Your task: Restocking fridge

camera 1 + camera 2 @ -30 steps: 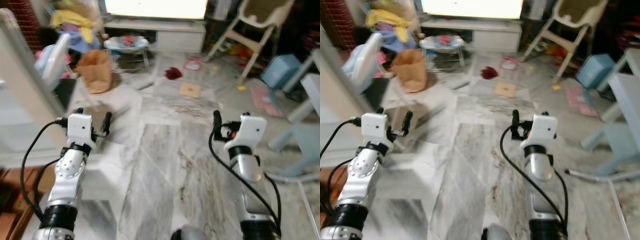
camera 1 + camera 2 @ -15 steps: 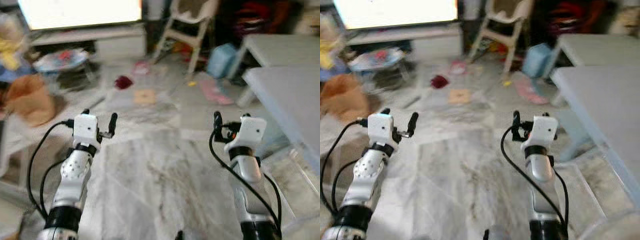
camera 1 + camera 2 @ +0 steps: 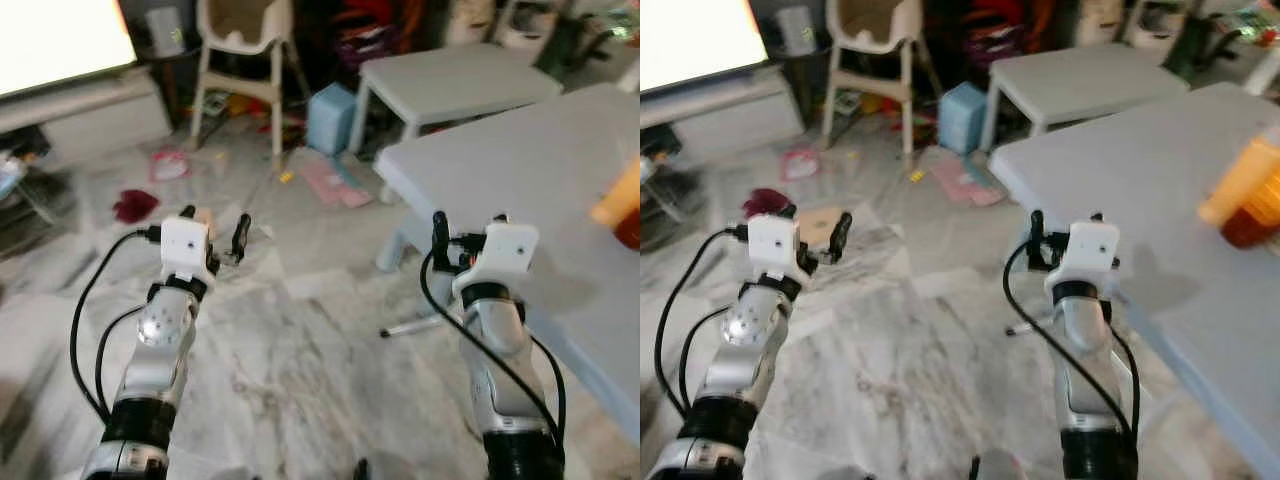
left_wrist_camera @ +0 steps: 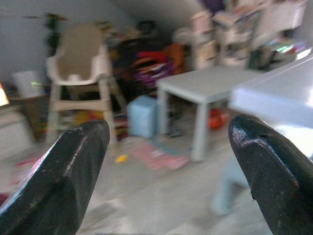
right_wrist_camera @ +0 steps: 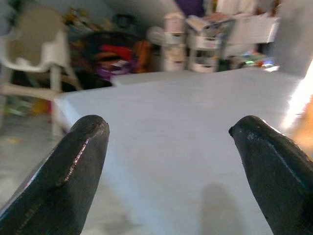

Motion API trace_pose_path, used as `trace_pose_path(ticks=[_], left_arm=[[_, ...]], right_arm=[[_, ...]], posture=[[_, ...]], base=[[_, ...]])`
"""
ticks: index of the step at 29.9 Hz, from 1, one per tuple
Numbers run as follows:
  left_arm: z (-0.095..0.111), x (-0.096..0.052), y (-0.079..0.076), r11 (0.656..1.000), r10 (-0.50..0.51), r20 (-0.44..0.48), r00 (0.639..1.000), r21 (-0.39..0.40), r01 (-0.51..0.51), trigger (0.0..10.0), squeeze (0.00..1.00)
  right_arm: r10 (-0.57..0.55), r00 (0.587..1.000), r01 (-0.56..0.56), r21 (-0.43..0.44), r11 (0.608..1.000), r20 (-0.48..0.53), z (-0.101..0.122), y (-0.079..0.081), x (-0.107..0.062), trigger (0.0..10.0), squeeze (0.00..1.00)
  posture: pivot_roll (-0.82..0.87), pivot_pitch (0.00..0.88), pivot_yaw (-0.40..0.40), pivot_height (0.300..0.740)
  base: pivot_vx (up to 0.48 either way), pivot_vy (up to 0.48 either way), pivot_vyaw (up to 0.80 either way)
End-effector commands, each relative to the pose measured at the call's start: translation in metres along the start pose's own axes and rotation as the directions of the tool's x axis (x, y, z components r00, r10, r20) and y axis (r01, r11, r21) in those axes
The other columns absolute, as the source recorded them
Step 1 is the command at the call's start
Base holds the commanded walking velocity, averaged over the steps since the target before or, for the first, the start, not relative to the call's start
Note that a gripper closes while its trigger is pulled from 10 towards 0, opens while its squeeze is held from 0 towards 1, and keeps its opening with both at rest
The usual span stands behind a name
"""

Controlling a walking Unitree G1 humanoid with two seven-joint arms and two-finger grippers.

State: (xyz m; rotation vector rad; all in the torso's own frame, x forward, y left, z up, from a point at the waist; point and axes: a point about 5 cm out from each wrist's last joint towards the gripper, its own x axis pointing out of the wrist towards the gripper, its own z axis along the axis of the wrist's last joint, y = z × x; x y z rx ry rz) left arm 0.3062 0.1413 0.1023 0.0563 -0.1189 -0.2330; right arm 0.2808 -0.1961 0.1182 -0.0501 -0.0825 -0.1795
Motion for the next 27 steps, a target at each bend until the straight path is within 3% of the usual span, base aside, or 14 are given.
trace_pose_path(ticks=[1,27], left_arm=[[0.000,-0.005,0.016,0.999,0.033,-0.008,0.999,0.022,-0.033,10.0,0.00],[0.005,0.000,0.004,0.999,-0.033,0.012,0.999,-0.034,0.034,10.0,0.00]], right_arm=[[0.029,0.999,-0.029,0.012,0.999,0.029,0.006,0.012,0.003,10.0,0.00],[0.046,0.997,-0.043,-0.036,0.998,0.068,0.012,0.013,0.005,10.0,0.00]], posture=[[-0.07,0.000,0.005,0.740],[-0.09,0.000,0.002,0.740]], base=[[0.000,0.000,-0.80],[0.000,0.000,-0.80]])
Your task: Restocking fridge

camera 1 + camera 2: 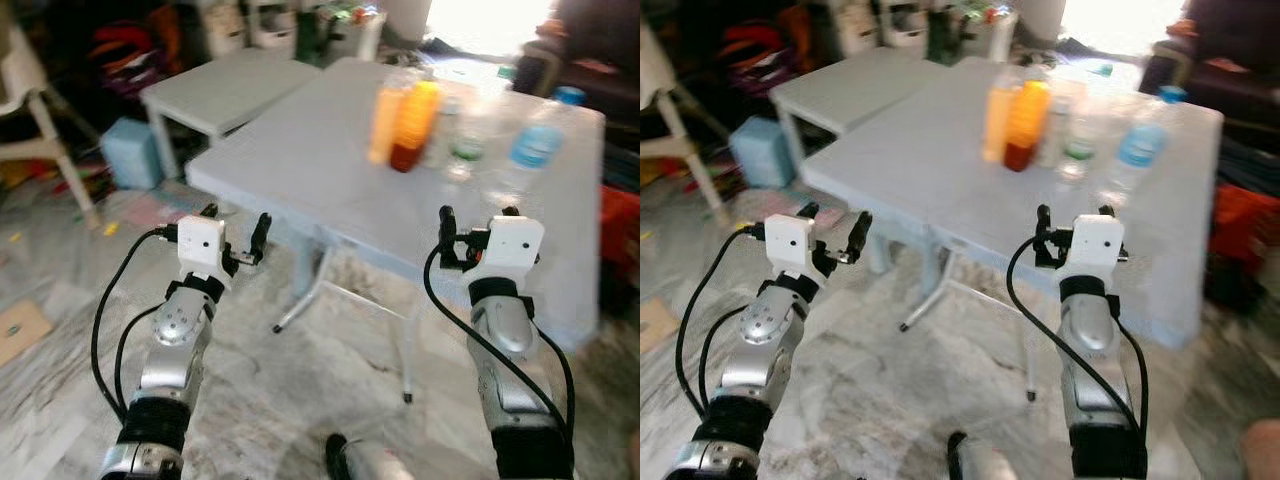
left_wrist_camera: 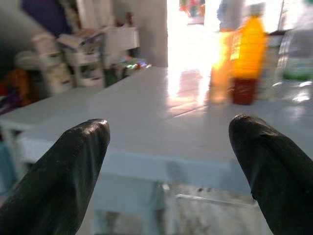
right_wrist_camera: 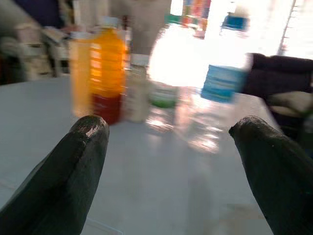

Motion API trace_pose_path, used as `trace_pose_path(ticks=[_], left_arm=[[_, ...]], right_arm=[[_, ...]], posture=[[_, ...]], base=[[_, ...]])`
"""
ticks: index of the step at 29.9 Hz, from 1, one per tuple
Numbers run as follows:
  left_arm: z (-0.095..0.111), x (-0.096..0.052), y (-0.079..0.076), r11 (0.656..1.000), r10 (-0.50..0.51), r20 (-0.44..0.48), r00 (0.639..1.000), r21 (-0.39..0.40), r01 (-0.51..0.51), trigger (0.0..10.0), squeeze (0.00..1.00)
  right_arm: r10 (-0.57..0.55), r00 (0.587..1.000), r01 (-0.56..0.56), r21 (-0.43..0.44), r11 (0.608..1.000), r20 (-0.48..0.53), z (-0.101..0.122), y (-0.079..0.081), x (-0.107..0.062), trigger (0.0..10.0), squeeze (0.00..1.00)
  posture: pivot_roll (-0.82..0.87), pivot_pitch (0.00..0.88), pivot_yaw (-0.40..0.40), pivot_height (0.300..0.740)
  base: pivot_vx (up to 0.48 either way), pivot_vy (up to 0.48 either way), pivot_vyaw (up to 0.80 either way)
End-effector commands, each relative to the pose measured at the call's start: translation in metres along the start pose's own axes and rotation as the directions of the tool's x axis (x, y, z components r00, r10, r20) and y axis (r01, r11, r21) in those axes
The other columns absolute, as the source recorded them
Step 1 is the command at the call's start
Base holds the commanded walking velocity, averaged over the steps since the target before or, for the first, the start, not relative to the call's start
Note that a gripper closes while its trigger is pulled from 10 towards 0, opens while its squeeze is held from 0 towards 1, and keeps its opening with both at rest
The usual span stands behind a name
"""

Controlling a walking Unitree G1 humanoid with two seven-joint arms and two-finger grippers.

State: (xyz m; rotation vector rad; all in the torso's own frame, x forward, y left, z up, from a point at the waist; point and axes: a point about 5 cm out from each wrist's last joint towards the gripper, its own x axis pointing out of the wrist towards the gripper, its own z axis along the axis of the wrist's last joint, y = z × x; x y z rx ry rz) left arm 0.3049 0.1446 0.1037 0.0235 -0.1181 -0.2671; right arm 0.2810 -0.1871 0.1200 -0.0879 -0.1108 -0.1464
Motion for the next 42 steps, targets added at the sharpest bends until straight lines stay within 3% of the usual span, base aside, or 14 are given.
trace_pose_path(ticks=[1,8,27,36,42], left_arm=[[0.004,0.002,0.000,1.000,-0.007,0.011,1.000,-0.003,0.007,10.0,0.00],[0.005,0.003,-0.002,1.000,-0.019,0.020,1.000,-0.012,0.019,10.0,0.00],[0.006,0.005,-0.007,0.999,-0.037,0.032,0.999,-0.028,0.038,10.0,0.00],[0.007,0.002,-0.005,0.999,-0.028,0.041,0.999,-0.029,0.029,10.0,0.00],[0.006,-0.003,-0.003,0.999,-0.035,0.025,0.999,-0.021,0.036,10.0,0.00]], right_arm=[[0.015,0.999,-0.015,-0.009,1.000,0.044,0.011,0.004,0.007,10.0,0.00],[0.017,0.998,-0.016,-0.025,1.000,0.063,0.014,0.003,0.009,10.0,0.00],[0.041,0.989,-0.026,-0.109,0.994,0.140,0.030,0.000,0.015,10.0,0.00],[0.050,0.986,-0.029,-0.131,0.991,0.158,0.032,0.005,0.013,10.0,0.00],[0.041,0.978,-0.018,-0.111,0.994,0.206,0.054,-0.002,0.030,10.0,0.00]], posture=[[-0.09,0.000,0.002,0.740],[-0.09,0.000,0.001,0.740],[-0.09,0.000,0.007,0.740],[-0.09,0.000,0.008,0.740],[-0.07,0.026,0.024,0.740]], base=[[0.251,0.000,-0.80],[0.302,0.000,-0.80],[0.362,0.000,0.00],[0.057,0.000,0.00],[0.000,0.000,0.00]])
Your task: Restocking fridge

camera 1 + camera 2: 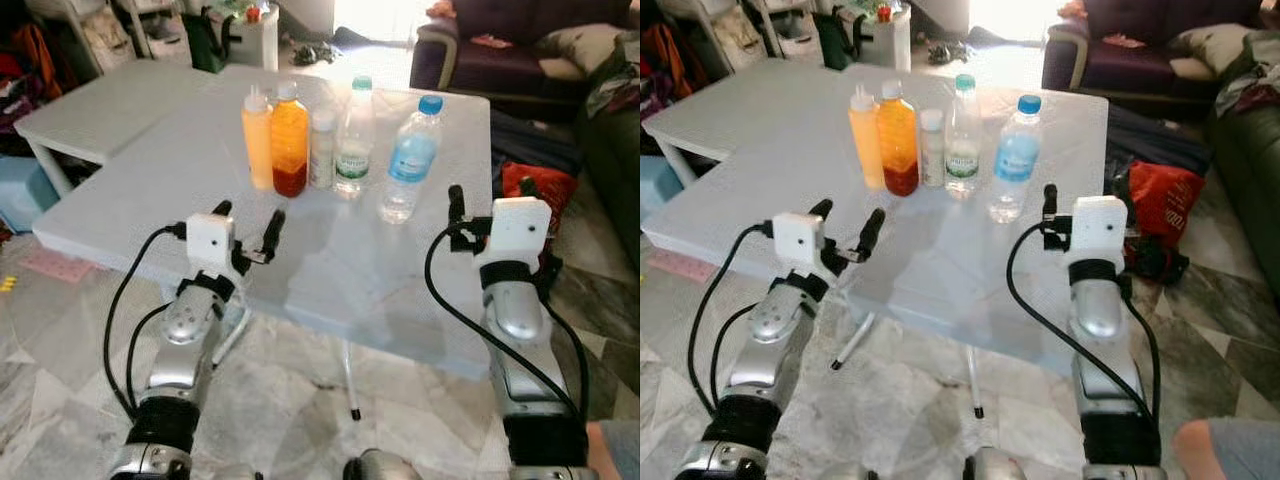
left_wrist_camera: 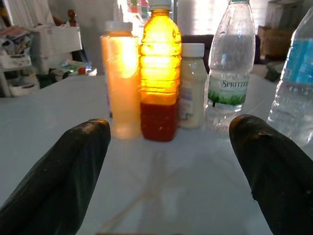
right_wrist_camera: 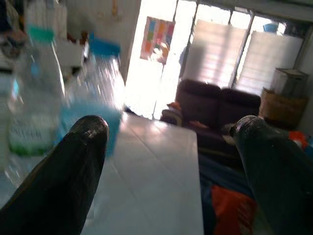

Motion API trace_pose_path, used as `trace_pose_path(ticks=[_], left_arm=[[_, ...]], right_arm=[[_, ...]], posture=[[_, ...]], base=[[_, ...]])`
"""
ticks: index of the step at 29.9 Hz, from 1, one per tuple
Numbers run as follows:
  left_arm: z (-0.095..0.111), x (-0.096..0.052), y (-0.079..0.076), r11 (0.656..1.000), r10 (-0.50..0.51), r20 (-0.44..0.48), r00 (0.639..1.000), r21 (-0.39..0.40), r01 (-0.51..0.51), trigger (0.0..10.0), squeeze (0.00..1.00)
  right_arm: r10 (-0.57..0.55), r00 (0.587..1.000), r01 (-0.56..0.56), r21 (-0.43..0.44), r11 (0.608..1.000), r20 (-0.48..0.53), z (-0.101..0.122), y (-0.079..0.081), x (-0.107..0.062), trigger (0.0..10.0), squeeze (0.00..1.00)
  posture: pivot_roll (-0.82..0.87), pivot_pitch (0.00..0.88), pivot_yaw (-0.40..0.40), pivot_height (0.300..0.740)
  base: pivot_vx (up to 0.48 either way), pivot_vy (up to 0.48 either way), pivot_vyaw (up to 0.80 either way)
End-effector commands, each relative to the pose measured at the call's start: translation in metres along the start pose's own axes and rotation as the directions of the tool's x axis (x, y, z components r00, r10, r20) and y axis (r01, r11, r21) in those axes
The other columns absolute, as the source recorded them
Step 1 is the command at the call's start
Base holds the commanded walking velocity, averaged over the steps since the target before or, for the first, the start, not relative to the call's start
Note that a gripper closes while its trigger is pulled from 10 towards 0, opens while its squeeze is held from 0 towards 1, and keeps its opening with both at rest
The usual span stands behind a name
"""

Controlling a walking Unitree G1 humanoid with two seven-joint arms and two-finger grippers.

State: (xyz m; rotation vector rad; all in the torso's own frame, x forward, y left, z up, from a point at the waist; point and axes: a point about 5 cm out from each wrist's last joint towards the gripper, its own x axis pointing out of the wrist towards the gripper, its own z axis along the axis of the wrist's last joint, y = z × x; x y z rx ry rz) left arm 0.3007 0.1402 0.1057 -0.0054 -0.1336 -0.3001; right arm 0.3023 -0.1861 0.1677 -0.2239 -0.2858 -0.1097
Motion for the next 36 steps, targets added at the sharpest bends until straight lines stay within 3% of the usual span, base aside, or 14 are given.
trace_pose_path(ticks=[1,13,26,30,36], left_arm=[[0.003,-0.003,0.003,1.000,-0.007,0.000,1.000,0.012,0.007,10.0,0.00],[0.008,-0.021,0.016,0.998,-0.019,-0.043,0.999,0.064,0.022,10.0,0.00],[0.016,-0.027,0.025,0.993,-0.040,-0.082,0.996,0.104,0.048,10.0,0.00],[0.019,-0.026,0.025,0.993,-0.043,-0.077,0.996,0.107,0.051,10.0,0.00],[0.028,-0.023,0.024,0.995,-0.021,-0.026,0.999,0.093,0.023,10.0,0.00]], right_arm=[[-0.007,1.000,0.006,0.019,1.000,0.025,0.010,-0.005,0.009,10.0,0.00],[0.071,0.997,-0.073,0.122,0.990,0.017,0.030,-0.003,0.051,10.0,0.00],[0.172,0.985,-0.172,0.120,0.978,0.006,0.048,0.007,0.084,10.0,0.00],[0.176,0.984,-0.177,0.142,0.974,0.019,0.051,0.012,0.081,10.0,0.00],[0.141,0.987,-0.152,0.169,0.974,0.075,0.040,0.024,0.034,10.0,0.00]], posture=[[-0.06,0.033,0.027,0.740],[0.02,0.096,0.071,0.740],[0.06,0.136,0.120,0.740],[0.05,0.124,0.115,0.740],[0.01,0.076,0.096,0.740]], base=[[0.000,0.000,0.00],[0.000,0.000,0.00],[0.000,0.000,0.00],[0.000,0.000,0.00],[0.000,0.000,0.00]])
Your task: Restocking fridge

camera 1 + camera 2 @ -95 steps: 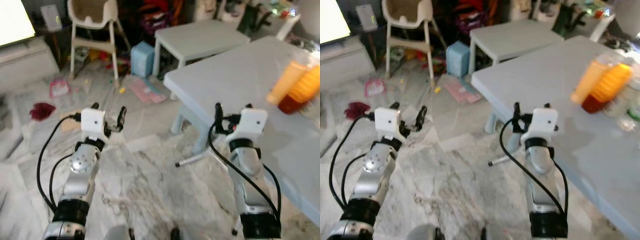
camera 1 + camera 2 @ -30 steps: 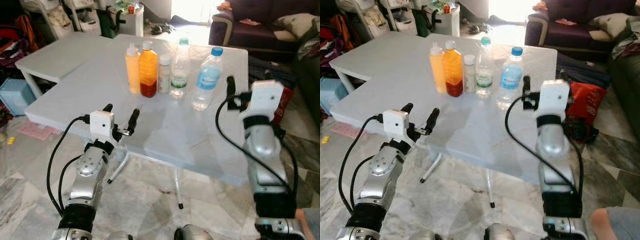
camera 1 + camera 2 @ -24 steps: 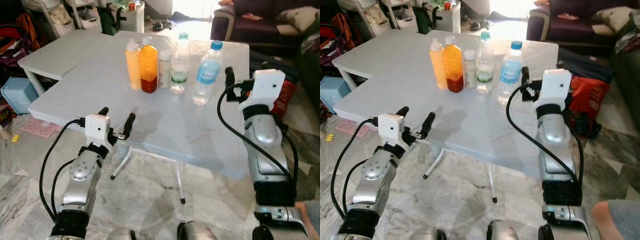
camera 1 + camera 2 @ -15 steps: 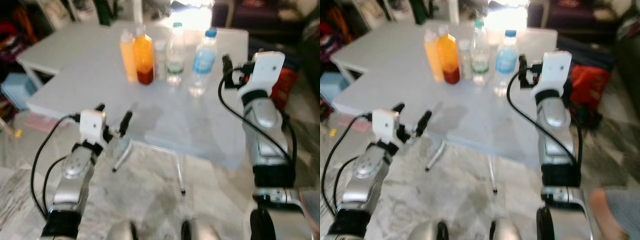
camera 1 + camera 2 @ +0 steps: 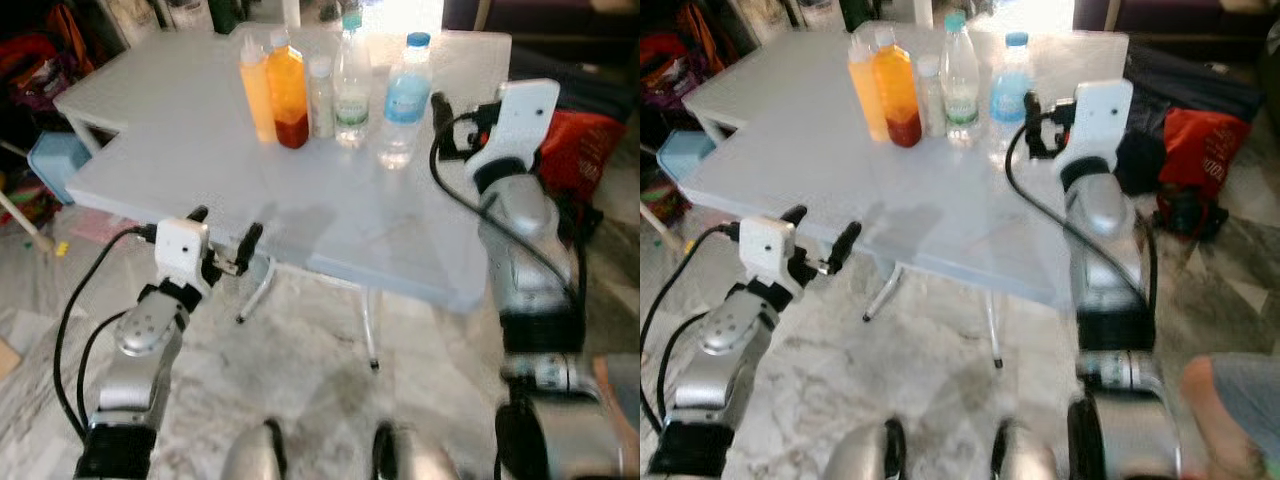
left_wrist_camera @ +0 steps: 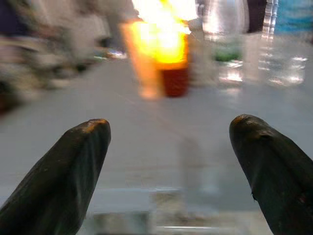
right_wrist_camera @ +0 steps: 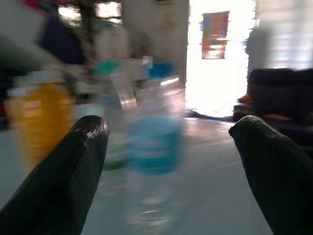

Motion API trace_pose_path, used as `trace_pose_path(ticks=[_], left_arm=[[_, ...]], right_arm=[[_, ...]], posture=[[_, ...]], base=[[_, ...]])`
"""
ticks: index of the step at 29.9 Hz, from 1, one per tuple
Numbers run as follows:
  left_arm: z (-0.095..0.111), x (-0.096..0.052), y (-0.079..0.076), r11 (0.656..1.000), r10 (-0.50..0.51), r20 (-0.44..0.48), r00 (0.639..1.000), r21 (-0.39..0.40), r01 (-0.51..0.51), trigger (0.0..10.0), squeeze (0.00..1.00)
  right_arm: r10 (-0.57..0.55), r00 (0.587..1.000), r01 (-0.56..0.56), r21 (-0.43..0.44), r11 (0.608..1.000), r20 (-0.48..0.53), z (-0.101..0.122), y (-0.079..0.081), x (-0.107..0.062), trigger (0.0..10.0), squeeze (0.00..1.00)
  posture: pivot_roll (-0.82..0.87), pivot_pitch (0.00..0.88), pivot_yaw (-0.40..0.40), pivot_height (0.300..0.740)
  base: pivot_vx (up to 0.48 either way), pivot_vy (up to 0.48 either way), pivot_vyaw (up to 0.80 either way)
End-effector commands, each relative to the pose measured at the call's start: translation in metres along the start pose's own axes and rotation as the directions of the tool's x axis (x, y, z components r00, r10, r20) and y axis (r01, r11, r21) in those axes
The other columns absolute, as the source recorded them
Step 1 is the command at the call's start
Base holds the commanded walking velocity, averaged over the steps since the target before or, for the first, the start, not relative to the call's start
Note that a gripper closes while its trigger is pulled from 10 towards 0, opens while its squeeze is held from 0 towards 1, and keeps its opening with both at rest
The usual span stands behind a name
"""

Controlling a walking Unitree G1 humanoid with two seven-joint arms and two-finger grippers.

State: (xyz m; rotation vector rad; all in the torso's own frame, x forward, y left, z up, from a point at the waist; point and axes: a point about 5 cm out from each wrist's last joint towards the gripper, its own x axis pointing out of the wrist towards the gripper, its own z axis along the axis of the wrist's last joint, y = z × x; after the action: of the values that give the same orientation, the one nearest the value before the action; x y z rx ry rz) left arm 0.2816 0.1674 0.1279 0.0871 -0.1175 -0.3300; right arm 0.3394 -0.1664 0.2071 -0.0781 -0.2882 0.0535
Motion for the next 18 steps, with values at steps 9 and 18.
trace_pose_path(ticks=[9,18], left_arm=[[0.002,0.001,-0.002,0.999,0.039,0.028,0.999,-0.021,-0.039,10.0,0.00],[0.006,0.011,-0.012,0.999,0.017,0.056,0.998,-0.041,-0.015,10.0,0.00]], right_arm=[[-0.066,0.997,0.066,-0.011,0.998,-0.049,-0.028,0.014,-0.085,10.0,0.00],[-0.082,0.996,0.081,-0.039,0.996,-0.040,-0.021,0.006,-0.085,10.0,0.00]], posture=[[-0.05,0.019,0.087,0.740],[-0.08,0.018,0.079,0.740]], base=[[0.028,0.000,0.00],[0.297,0.000,0.00]])
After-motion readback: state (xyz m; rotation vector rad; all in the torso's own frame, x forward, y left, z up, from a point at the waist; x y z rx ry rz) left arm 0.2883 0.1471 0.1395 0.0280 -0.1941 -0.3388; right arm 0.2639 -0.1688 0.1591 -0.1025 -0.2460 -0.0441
